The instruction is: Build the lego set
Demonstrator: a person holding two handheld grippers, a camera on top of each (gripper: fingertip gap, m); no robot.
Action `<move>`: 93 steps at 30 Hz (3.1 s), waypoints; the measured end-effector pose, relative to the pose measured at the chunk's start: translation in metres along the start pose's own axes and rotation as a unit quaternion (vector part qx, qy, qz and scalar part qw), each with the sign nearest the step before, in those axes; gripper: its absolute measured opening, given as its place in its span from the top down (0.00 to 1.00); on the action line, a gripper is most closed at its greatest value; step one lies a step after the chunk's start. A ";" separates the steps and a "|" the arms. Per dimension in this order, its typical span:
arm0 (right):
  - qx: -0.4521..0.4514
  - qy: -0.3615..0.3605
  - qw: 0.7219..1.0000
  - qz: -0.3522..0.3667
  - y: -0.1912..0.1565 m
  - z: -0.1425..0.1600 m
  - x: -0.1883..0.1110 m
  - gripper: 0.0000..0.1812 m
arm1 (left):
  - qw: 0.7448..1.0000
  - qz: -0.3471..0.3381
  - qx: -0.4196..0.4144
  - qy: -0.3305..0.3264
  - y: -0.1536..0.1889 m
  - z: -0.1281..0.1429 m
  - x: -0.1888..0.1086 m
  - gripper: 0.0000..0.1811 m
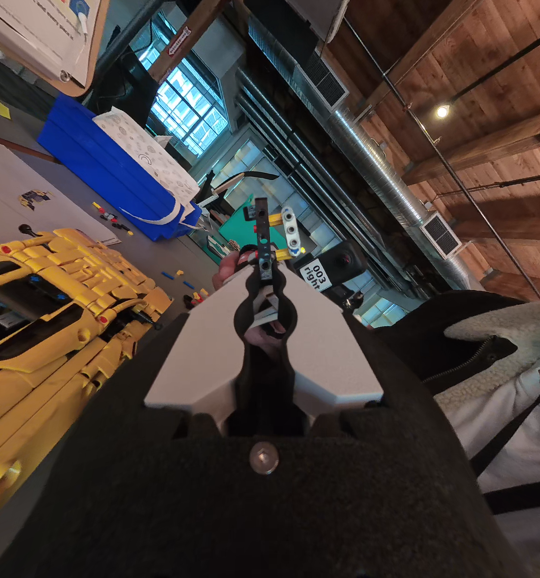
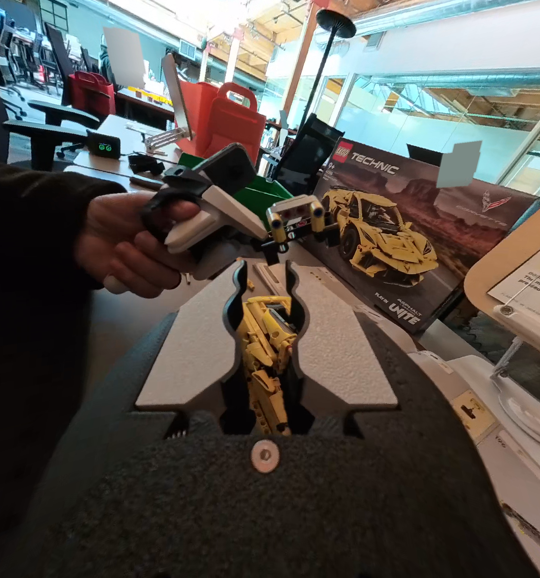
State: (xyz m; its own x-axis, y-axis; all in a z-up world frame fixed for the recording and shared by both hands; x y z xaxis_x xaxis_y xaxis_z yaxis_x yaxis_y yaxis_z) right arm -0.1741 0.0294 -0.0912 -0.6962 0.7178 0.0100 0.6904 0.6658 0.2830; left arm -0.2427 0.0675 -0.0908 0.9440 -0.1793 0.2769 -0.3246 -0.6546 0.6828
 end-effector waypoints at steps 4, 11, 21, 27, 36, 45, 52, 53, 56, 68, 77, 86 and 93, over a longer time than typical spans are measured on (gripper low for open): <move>-0.003 0.009 1.000 0.003 0.001 -0.001 0.001 0.93 | 1.000 0.005 -0.003 -0.013 0.002 0.004 0.003 0.96; 0.123 0.011 0.991 -0.048 0.000 -0.002 0.002 0.96 | 0.999 -0.017 0.042 -0.012 0.003 0.002 0.002 0.96; 0.287 0.013 0.950 -0.125 -0.006 -0.002 0.004 0.96 | 0.997 -0.035 0.065 -0.007 0.002 0.002 0.002 0.96; 0.297 0.014 0.947 -0.123 -0.005 -0.001 0.005 0.96 | 0.998 -0.035 0.050 -0.001 0.000 0.000 0.000 0.96; 0.183 -0.035 0.981 -0.058 -0.002 0.012 0.008 0.96 | 1.000 -0.011 -0.016 0.011 -0.005 0.001 -0.001 0.96; 0.198 -0.023 0.978 -0.062 -0.003 0.009 0.007 0.96 | 1.000 -0.020 0.009 0.008 -0.002 0.000 -0.001 0.96; 0.183 -0.022 0.981 -0.054 -0.002 0.009 0.007 0.96 | 1.000 -0.022 0.009 0.009 -0.003 0.000 0.000 0.96; 0.176 -0.023 0.983 -0.054 -0.002 0.009 0.007 0.96 | 1.000 -0.020 0.009 0.009 -0.002 0.000 0.000 0.96; 0.177 -0.022 0.983 -0.052 -0.002 0.010 0.008 0.96 | 1.000 -0.027 0.014 0.009 -0.003 0.000 -0.001 0.96; 0.077 -0.010 0.997 -0.004 -0.001 0.007 0.010 0.96 | 0.999 -0.014 -0.015 0.025 -0.004 -0.001 -0.001 0.96; 0.122 -0.017 0.992 -0.023 0.000 0.012 0.010 0.96 | 0.999 -0.034 0.001 0.026 -0.007 0.001 0.002 0.96; 0.292 0.025 0.955 -0.052 0.008 0.011 0.012 0.74 | 0.932 -0.218 0.290 -0.021 -0.004 -0.008 -0.002 0.96; 0.391 0.054 0.918 -0.046 0.031 0.008 -0.001 0.65 | 0.711 -0.345 0.600 -0.127 -0.002 0.004 0.004 0.96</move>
State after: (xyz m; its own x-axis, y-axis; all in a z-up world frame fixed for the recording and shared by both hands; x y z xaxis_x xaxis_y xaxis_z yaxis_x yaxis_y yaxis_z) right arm -0.1509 0.0508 -0.0899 -0.7444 0.6556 0.1267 0.5293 0.6951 -0.4866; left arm -0.2380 0.0653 -0.0936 0.8842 0.4604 -0.0789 0.3602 -0.7795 -0.5126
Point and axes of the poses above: each gripper's, where its closed fingertips meet, x out along the fingers, z out of its underside, y = z × x across the jaws, the point moved 4 cm from there along -x, back along the fingers, and after that the axes turned 2 degrees about x, right-handed, at the moved point
